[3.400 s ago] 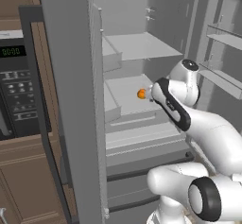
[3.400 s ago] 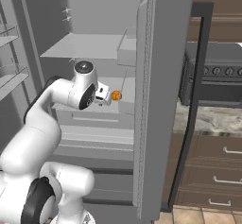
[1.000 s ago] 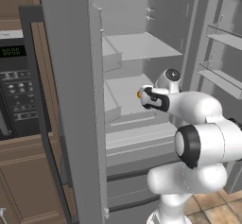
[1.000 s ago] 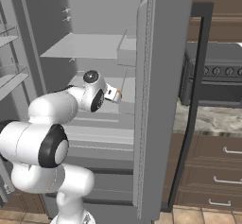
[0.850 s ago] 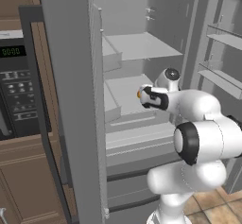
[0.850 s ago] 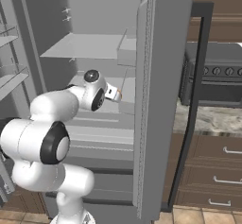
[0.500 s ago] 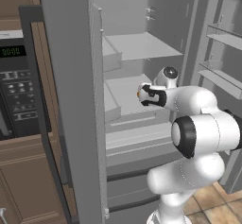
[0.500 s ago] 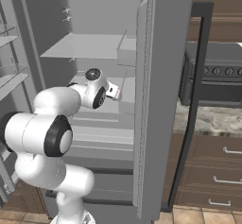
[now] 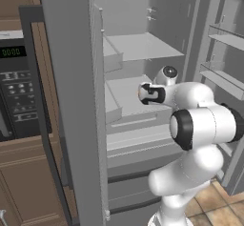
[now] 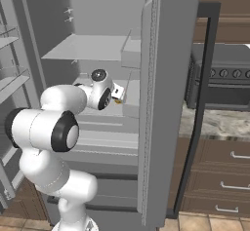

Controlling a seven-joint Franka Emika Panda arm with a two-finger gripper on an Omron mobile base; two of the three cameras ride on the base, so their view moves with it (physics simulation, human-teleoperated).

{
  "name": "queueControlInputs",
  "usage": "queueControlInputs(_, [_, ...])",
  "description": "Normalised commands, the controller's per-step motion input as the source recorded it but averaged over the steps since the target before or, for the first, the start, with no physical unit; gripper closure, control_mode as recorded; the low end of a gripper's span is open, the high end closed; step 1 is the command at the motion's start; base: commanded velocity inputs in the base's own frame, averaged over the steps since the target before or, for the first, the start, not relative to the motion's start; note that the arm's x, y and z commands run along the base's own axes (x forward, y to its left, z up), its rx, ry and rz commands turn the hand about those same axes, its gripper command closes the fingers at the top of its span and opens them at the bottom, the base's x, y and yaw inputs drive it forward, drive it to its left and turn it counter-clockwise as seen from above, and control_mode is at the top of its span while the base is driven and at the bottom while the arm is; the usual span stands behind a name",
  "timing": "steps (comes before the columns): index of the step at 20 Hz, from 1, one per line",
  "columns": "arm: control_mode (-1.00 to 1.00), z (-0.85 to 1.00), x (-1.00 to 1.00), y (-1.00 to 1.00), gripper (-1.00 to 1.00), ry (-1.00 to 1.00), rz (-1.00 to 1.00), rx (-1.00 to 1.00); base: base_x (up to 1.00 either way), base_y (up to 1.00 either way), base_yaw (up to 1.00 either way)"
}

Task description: Retrieve the kiwi and orange from the fridge and place them into the bowl on the dining table.

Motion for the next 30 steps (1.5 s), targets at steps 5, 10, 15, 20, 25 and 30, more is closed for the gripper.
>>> queueControlInputs(5, [-1.0, -0.25, 0.21, 0.0, -1.0, 0.0, 0.0, 0.0, 0.0, 0.0, 0.0])
queueControlInputs(10, [-1.0, -0.24, 0.25, 0.0, -1.0, 0.0, 0.0, 0.0, 0.0, 0.0, 0.0])
queueControlInputs(15, [-1.0, -0.16, 0.22, 0.0, -1.0, 0.0, 0.0, 0.0, 0.0, 0.0, 0.0])
queueControlInputs(20, [-1.0, -0.12, 0.2, 0.0, -1.0, 0.0, 0.0, 0.0, 0.0, 0.0, 0.0])
queueControlInputs(25, [-1.0, -0.11, 0.2, 0.0, -1.0, 0.0, 0.0, 0.0, 0.0, 0.0, 0.0])
queueControlInputs(30, [-1.0, -0.08, 0.18, 0.0, -1.0, 0.0, 0.0, 0.0, 0.0, 0.0, 0.0])
